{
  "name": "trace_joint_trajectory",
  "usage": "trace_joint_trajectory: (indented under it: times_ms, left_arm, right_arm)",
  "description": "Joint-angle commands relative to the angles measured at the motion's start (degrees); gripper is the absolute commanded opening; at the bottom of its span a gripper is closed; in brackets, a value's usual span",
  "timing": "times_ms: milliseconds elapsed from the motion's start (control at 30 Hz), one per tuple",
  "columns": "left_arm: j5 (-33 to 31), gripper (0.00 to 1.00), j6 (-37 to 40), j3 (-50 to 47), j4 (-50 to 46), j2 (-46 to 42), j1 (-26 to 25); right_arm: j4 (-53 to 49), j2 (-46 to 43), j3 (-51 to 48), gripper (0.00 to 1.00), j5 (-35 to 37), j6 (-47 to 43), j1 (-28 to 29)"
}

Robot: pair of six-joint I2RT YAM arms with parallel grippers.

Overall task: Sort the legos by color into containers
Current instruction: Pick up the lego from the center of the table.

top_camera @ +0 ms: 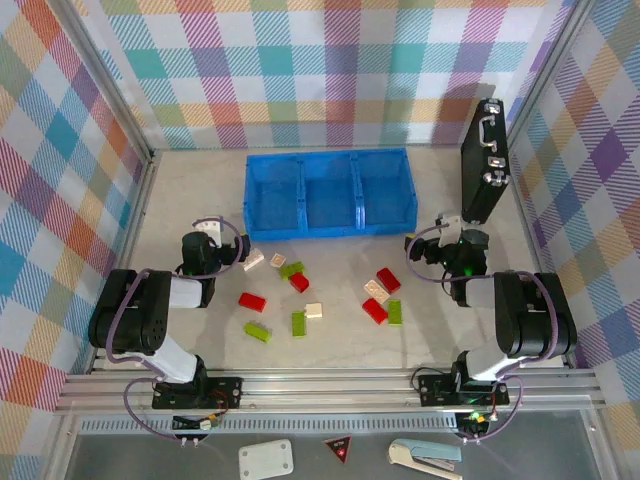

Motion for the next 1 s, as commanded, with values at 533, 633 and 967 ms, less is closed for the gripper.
trace_joint_trajectory:
  times_ms: [533, 633, 967]
  left_arm:
    - [1.5, 1.0, 0.8, -0.5, 2.9, -0.1, 0.2]
    - [1.6, 1.0, 0.8, -0.4, 2.9, -0.1, 0.2]
    - [1.7, 1.0, 0.8, -0.4, 2.8, 0.0, 0.3]
  right_arm:
    - [2.2, 0.1, -0.1, 0.99, -1.0, -0.6, -0.6]
    - [2.2, 0.1, -0.1, 0.99, -0.9, -0.6, -0.6]
    - [-0.6, 0.5, 1.6, 0.99, 6.5, 2.5, -0.6]
